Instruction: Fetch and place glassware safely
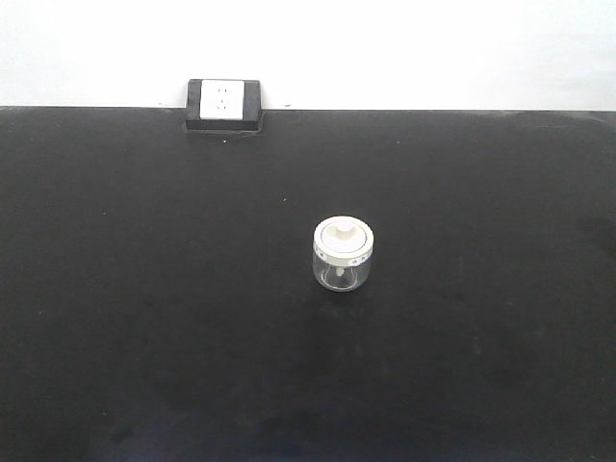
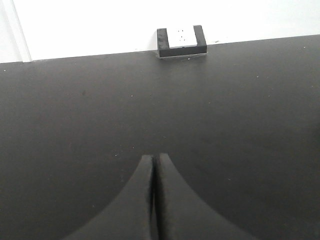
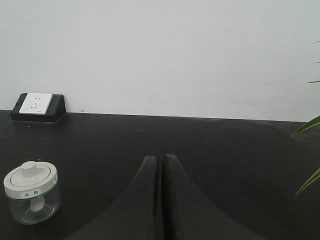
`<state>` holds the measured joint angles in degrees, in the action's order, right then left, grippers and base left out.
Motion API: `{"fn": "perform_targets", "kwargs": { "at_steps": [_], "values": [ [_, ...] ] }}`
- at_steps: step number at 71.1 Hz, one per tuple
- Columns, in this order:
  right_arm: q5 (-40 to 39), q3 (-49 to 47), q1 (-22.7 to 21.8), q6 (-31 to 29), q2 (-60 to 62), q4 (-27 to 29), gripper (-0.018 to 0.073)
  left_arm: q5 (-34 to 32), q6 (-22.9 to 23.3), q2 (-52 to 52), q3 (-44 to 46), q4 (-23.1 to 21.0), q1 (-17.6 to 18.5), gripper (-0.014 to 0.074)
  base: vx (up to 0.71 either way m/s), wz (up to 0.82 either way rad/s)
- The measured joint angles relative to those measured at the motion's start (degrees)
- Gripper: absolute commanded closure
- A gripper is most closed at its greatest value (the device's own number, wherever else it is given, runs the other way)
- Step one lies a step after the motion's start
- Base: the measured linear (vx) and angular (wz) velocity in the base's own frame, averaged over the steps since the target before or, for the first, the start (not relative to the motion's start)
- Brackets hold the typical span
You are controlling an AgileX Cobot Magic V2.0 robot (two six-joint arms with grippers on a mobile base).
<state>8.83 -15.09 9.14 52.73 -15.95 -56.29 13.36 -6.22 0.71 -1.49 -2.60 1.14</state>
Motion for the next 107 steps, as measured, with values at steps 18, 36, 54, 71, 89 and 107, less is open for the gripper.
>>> {"fn": "perform_targets", "kwargs": {
  "at_steps": [18, 36, 54, 71, 89, 107],
  "values": [
    [0.0, 0.0, 0.0, 0.0, 0.0, 0.0, 0.0563, 0.0, 0.0, 0.0, 0.0, 0.1, 0.0, 0.0603, 0.00, 0.00],
    [0.0, 0.0, 0.0, -0.3, 0.0, 0.0, 0.0563, 0.0, 0.0, 0.0, 0.0, 0.1, 0.0, 0.0603, 0.00, 0.00],
    [0.0, 0.0, 0.0, -0.4, 0.0, 0.9, 0.0563, 0.0, 0.0, 0.0, 0.0, 0.1, 0.0, 0.0603, 0.00, 0.00],
    [3.0, 0.0, 0.0, -12.6, 0.0, 15.7, 0.0563, 0.0, 0.0, 0.0, 0.0, 0.1, 0.0, 0.0603, 0.00, 0.00],
    [4.9, 0.0, -0.4, -38.2, 0.0, 37.2, 0.0563, 0.0, 0.0, 0.0, 0.0, 0.1, 0.0, 0.0603, 0.00, 0.00],
    [4.9, 0.3, -9.6, -42.9, 0.0, 45.3, 0.0563, 0.0, 0.0, 0.0, 0.0, 0.1, 0.0, 0.0603, 0.00, 0.00]
  ]
}}
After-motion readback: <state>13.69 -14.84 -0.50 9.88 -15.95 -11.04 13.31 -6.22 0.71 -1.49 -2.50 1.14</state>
